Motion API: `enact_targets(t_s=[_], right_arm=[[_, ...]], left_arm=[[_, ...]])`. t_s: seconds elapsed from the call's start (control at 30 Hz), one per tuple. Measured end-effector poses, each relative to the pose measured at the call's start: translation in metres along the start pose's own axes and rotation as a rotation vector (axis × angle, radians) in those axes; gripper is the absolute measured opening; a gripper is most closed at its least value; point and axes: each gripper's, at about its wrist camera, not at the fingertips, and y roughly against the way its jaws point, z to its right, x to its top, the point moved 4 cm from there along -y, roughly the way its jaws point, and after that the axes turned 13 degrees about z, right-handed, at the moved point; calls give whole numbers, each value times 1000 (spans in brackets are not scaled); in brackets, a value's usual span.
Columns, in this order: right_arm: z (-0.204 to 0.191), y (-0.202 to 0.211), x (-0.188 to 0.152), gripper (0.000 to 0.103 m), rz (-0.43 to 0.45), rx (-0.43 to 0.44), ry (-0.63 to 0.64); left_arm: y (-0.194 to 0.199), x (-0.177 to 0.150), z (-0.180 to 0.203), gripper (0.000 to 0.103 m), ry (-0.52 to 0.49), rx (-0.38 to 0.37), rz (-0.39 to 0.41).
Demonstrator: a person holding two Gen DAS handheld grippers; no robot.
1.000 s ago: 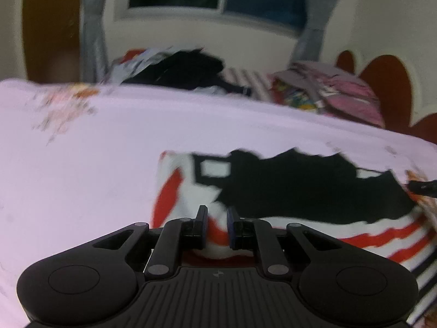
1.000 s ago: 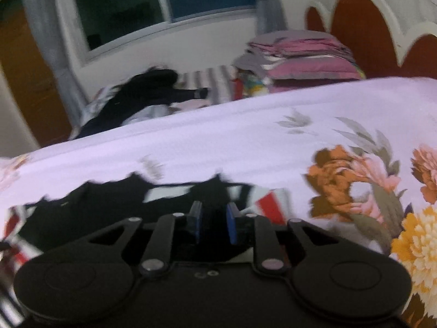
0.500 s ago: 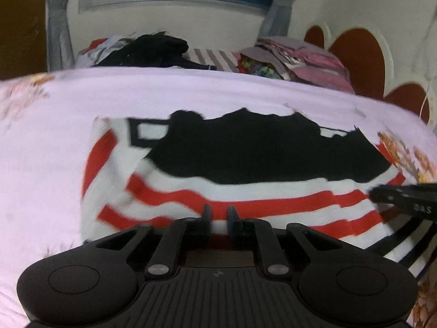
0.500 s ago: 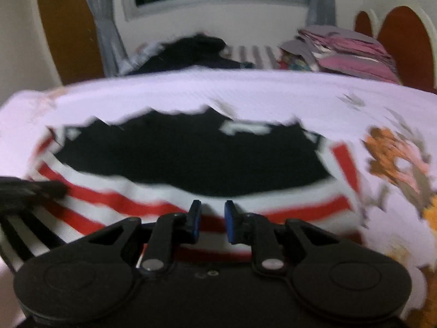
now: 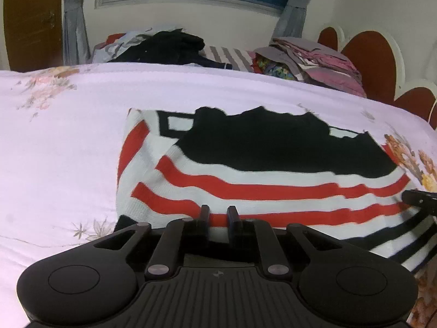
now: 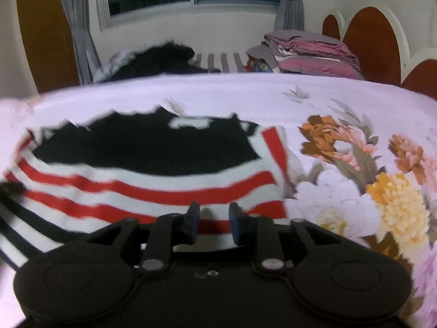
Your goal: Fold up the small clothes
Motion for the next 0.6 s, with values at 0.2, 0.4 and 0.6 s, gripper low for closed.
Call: enact_targets(t_s=[0.2, 0.4, 0.6], right_arm=[[-44, 5, -1, 25, -12, 65, 19], [-49, 7, -24, 28, -56, -3, 97], [-18, 20, -29, 28, -58, -113, 75]], left_arm=[[10, 0, 12, 13, -1, -19, -8], [9, -16, 1, 13, -19, 1, -36], [15, -19, -6, 13, -43, -11, -31]])
